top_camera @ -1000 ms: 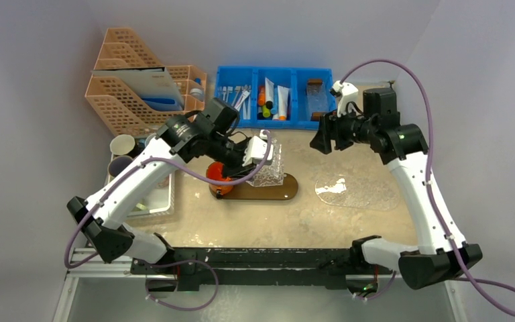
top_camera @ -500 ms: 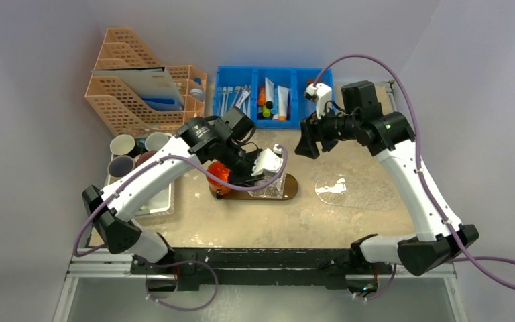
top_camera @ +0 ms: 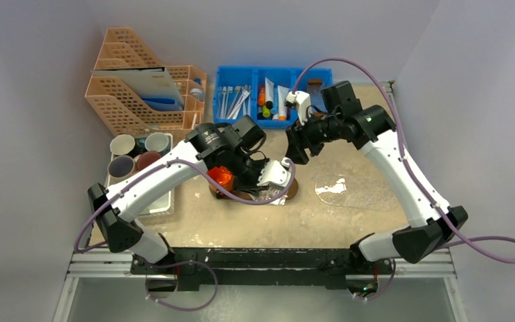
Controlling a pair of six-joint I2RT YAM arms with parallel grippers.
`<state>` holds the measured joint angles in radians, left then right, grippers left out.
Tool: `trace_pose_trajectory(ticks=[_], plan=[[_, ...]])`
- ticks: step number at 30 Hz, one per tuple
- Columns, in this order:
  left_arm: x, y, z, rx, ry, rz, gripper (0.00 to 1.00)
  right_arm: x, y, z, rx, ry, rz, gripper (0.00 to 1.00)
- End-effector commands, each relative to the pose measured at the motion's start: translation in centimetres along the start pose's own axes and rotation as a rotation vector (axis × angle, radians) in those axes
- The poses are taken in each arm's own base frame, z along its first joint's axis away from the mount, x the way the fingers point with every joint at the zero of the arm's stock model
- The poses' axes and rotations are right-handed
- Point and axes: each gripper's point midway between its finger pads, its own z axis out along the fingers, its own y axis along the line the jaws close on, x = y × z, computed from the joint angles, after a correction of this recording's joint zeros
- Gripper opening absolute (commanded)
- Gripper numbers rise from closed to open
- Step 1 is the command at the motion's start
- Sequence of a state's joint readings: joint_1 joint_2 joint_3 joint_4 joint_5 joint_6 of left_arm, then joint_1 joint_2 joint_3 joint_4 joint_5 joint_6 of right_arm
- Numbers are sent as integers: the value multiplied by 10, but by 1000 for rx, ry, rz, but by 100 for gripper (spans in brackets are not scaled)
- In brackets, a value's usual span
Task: Prepare toiletry sets of a toothbrush and toothpaste on the tray
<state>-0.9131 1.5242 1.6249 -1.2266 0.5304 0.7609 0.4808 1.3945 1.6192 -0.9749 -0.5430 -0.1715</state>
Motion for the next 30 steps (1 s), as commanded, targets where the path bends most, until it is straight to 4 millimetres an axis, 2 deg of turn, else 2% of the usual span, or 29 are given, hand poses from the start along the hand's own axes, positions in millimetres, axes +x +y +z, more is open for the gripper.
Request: trace_pose_trajectory(ticks=[1,10,16,25,27,30], plan=[[-12,3,-3,-14,-16,74,0,1,20,-2,-76,27,-50,65],[-14,-2,0,3,-10,91,0,22,28,20,-112,155,-80,58],[-16,-6,0,12,-11,100,0,34,24,32,-78,240,-115,55],[-17,-10,3,26,-10,105,0,42,24,42,-68,299,-154,46],[-16,-10,3,24,-9,105,0,42,24,43,-68,307,-160,40],[-15,-9,3,16,-4,106,0,42,22,45,-57,314,-165,23]])
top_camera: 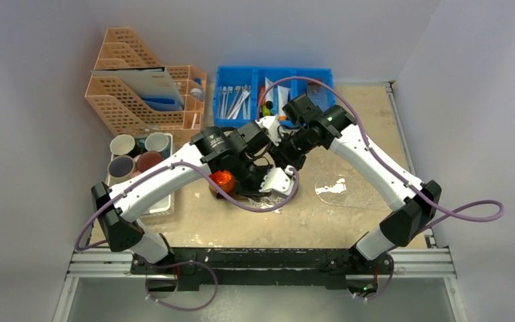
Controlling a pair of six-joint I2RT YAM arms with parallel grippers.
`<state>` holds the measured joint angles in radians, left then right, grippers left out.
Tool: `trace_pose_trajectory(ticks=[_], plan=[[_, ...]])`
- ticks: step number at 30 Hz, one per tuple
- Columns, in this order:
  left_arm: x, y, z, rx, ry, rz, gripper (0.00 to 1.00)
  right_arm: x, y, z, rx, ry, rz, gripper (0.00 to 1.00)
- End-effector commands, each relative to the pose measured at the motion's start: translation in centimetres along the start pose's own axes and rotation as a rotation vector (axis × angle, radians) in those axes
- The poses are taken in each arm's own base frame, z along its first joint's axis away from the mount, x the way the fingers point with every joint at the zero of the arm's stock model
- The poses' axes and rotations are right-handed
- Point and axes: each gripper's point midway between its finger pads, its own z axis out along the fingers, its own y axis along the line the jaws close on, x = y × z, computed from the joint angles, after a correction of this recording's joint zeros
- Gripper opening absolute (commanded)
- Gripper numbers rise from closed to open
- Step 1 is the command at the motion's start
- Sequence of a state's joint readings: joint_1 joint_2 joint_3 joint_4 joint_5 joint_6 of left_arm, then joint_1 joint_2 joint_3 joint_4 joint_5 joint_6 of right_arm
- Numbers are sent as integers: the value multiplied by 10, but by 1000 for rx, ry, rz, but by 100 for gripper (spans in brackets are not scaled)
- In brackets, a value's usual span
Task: Prepare toiletry sets of a toothbrush and toothpaste on the tray
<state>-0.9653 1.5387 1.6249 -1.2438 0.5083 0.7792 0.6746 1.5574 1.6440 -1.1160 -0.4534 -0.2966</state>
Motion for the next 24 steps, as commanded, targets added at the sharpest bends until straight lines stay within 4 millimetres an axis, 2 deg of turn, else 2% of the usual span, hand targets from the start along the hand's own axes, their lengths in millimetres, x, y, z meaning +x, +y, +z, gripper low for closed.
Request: trace_pose_trajectory(ticks=[1,4,5,9,12,19,24], plan=[[-12,2,-7,-27,-35,61,0,-4,-3,-9,43,5,-33,17],[-9,6,-9,-61,-25,66,0,-5,-7,-10,71,1,-37,2],[-7,7,-10,-77,-20,65,0,-5,-9,-11,85,0,-35,0],[-2,19,-14,-175,-11,72,20,-4,-16,-11,131,-7,-4,0],[-1,29,-22,-269,-15,70,30,-4,-21,-10,170,-23,36,0],[3,56,-43,-526,-44,14,38,-5,-34,-9,281,-95,171,0],[18,79,-67,-753,-23,-122,40,-7,-27,-7,274,-165,327,0]])
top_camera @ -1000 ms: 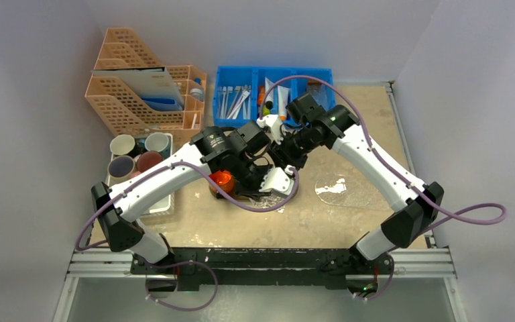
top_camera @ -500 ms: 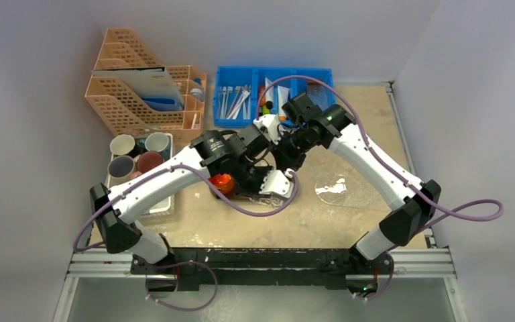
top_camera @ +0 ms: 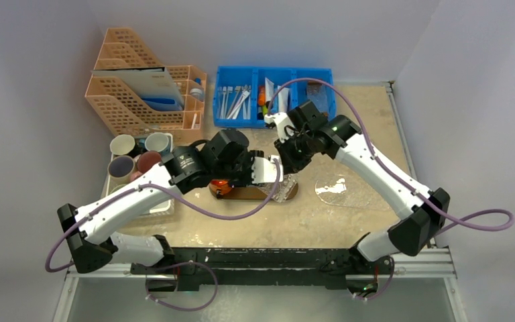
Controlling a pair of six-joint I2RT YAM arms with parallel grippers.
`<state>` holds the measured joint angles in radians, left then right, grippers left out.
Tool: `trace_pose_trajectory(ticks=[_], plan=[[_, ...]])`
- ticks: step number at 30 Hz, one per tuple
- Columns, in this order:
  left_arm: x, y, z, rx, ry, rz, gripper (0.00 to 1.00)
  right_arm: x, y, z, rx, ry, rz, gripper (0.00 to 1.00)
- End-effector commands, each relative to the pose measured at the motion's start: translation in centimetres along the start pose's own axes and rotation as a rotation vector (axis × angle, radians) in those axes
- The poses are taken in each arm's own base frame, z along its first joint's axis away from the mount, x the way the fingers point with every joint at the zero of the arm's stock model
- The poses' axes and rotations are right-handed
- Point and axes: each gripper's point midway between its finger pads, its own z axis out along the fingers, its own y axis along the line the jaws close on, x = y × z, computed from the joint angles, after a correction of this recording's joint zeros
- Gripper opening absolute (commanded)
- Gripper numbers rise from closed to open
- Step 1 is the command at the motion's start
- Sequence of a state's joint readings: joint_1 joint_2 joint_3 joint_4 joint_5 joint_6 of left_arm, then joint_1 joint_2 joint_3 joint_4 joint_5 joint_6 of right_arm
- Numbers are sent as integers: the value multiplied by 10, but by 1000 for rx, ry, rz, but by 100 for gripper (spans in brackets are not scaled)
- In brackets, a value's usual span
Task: Prepare toiletry sets of a toothbrush and toothpaste on the tray
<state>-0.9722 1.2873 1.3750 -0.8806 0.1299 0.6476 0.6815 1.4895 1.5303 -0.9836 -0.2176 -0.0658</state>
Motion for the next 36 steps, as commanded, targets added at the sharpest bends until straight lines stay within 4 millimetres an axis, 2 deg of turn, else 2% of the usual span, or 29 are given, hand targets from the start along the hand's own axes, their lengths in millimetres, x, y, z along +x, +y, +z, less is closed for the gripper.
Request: trace_pose_trajectory(ticks=[1,8,12,17,24,29,36], plan=[[4,45,-12,-294,13,-144,42,-16,4,-10,30,-133,178,0],[25,75,-32,-546,-18,-400,59,-28,9,-5,9,-269,394,0],[35,83,-48,-640,-55,-547,73,-29,7,-1,13,-334,487,0],[51,88,-66,-735,-100,-763,84,-34,-2,6,30,-439,572,0],[75,82,-75,-818,-111,-956,90,-37,-6,17,-7,-543,703,0],[84,76,-74,-837,-131,-1005,91,-39,0,29,-71,-553,763,0],[88,70,-67,-827,-137,-1077,91,-47,6,31,-157,-614,847,0]])
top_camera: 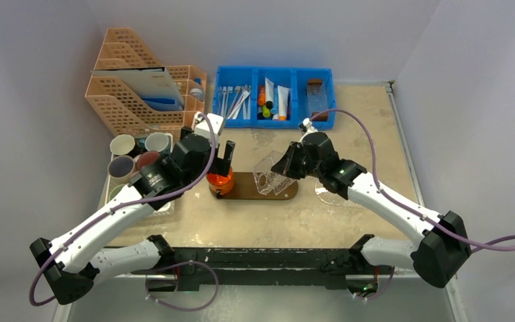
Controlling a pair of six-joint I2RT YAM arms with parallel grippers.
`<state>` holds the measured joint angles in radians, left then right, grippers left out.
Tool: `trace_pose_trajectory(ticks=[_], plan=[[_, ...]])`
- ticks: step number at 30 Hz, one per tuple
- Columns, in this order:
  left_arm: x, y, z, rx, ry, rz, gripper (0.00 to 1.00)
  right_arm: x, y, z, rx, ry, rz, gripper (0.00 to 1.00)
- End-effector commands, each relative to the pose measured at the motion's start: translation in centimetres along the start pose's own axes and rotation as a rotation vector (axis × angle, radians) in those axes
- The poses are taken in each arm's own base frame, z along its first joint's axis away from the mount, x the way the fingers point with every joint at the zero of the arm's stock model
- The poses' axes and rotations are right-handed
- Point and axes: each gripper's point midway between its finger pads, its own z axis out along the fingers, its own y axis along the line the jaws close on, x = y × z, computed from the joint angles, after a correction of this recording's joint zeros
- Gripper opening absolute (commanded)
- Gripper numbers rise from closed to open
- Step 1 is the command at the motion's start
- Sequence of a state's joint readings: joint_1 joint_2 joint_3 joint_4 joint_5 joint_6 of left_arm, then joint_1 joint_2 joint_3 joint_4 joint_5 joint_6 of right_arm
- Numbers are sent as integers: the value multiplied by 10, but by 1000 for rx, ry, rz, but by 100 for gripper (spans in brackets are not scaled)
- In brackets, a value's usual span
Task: Prepare toiletry sets of a toothbrush and toothpaste on the tray
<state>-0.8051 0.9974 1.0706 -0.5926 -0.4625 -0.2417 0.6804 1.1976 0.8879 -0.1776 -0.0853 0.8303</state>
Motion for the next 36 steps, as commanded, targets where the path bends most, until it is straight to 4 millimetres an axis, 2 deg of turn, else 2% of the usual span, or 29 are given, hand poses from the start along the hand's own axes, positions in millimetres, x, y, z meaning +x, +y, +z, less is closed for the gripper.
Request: trace_pose_trajectory(ticks=[1,7,13,18,28,36], plan=[[-7,-1,-1,-8,-31,-132,91,-17,31,-5,-142,-87,103,0],[-9,-21,-1,44,-1,-348,90,-30,38,-10,-223,-188,177,0],[2,-41,8,39,114,-542,80,-38,44,-12,-300,-256,235,0],[12,-52,20,13,208,-574,73,-41,49,-15,-366,-291,251,0],[6,-57,42,-17,205,-570,55,-42,56,-22,-450,-322,246,0],[3,-67,63,-13,212,-555,51,-41,61,-25,-484,-318,235,0]])
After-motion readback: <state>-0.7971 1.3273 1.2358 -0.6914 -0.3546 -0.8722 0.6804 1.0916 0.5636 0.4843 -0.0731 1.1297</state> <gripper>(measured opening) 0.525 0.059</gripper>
